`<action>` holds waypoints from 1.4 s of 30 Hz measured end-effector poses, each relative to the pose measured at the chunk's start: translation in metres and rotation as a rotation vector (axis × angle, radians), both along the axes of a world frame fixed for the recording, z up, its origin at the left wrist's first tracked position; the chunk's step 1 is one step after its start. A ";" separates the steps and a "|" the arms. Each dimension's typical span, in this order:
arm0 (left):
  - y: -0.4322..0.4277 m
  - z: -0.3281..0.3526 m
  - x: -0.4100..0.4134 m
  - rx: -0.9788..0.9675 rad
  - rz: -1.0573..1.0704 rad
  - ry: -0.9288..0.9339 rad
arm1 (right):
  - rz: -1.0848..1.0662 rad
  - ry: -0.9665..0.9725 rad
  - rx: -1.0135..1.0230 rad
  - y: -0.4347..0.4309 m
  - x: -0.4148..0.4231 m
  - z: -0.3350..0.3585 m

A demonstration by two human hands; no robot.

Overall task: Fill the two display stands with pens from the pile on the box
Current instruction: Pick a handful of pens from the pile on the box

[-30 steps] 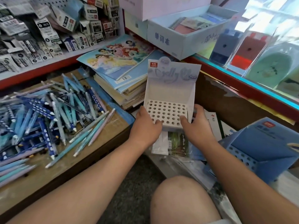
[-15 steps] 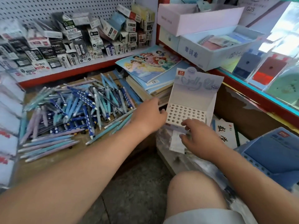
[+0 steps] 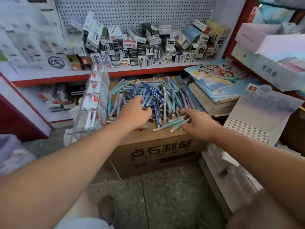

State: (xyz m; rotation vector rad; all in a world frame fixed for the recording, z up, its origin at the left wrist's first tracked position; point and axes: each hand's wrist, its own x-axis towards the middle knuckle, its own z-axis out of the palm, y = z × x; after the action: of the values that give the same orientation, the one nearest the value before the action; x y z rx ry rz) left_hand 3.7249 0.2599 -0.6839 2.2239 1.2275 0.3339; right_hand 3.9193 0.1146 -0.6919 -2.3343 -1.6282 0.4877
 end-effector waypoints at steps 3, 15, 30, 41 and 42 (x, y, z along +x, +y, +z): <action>0.010 -0.006 -0.018 -0.059 0.045 -0.022 | -0.017 0.035 0.077 0.021 -0.009 -0.005; 0.042 -0.031 -0.003 0.073 -0.013 0.103 | -0.196 0.021 0.188 0.088 0.031 -0.035; 0.199 -0.052 0.063 0.050 0.225 0.378 | -0.073 0.291 -0.008 0.231 0.130 -0.033; 0.221 -0.070 0.086 0.059 0.113 0.461 | 0.111 0.158 -0.122 0.258 0.139 -0.063; 0.220 -0.070 0.086 0.075 0.109 0.461 | 0.121 0.178 -0.106 0.256 0.138 -0.062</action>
State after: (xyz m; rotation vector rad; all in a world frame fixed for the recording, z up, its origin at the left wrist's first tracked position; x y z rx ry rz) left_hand 3.8114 0.4796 -0.7536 2.3824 1.5976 -0.1047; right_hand 4.0570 0.3707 -0.7543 -2.2002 -1.7030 0.8016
